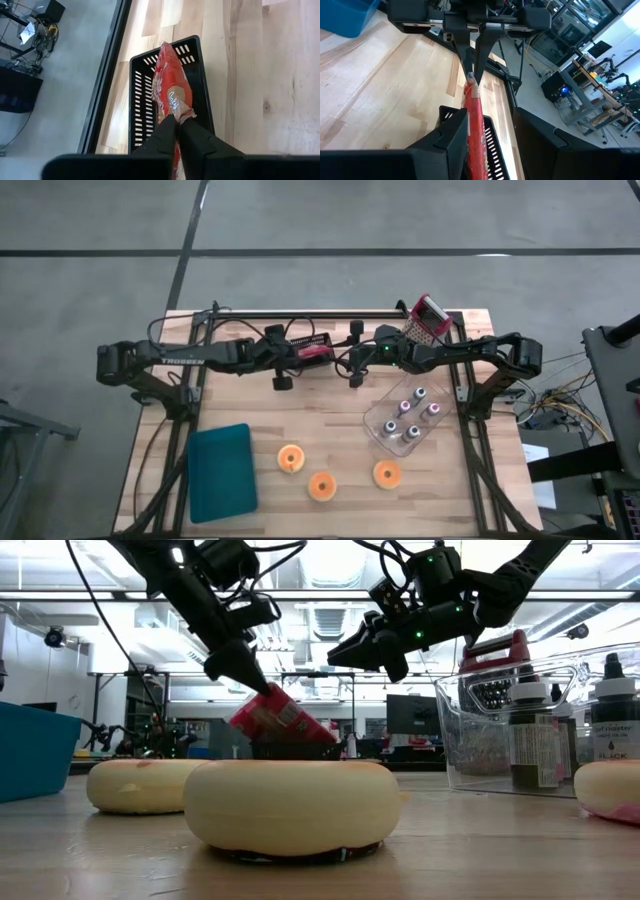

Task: Pick & Place Food Item
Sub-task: Put the red popcorn bag into the black bin, then adjust the black bin

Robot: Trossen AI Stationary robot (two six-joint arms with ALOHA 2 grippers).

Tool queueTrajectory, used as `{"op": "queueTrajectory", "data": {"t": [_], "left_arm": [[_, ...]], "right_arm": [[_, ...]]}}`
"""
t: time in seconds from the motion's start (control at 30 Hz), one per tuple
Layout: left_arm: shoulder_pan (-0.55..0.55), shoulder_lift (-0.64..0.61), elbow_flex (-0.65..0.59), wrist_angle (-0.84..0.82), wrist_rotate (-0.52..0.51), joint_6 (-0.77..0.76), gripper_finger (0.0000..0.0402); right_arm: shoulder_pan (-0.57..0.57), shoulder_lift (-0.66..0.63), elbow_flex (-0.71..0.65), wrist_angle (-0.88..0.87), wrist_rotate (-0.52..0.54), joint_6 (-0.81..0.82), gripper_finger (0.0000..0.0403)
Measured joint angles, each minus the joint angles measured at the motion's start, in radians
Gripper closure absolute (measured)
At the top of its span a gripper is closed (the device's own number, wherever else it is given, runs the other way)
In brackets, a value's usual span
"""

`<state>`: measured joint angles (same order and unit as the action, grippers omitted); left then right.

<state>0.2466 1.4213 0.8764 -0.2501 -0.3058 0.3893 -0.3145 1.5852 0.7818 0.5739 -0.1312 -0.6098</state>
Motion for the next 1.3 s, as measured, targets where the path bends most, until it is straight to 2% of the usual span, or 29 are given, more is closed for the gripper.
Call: {"op": "queueTrajectory", "data": {"t": [0.5, 0.77, 0.97, 1.3], "left_arm": [[-0.001, -0.004, 0.082, -0.015, 0.031, -0.003, 0.0213], [-0.001, -0.015, 0.108, -0.035, 0.033, -0.039, 0.0143], [-0.004, -0.044, 0.105, -0.035, 0.033, -0.065, 0.0116], [-0.004, -0.052, 0.103, -0.035, 0.033, -0.068, 0.0116]], "right_arm": [[0.0, 0.0, 0.0, 0.0, 0.0, 0.0, 0.0247], [0.0, 0.0, 0.0, 0.0, 0.0, 0.0, 0.0254], [0.0, 0.0, 0.0, 0.0, 0.0, -0.001, 0.0253], [0.0, 0.0, 0.0, 0.0, 0.0, -0.002, 0.0254]]}}
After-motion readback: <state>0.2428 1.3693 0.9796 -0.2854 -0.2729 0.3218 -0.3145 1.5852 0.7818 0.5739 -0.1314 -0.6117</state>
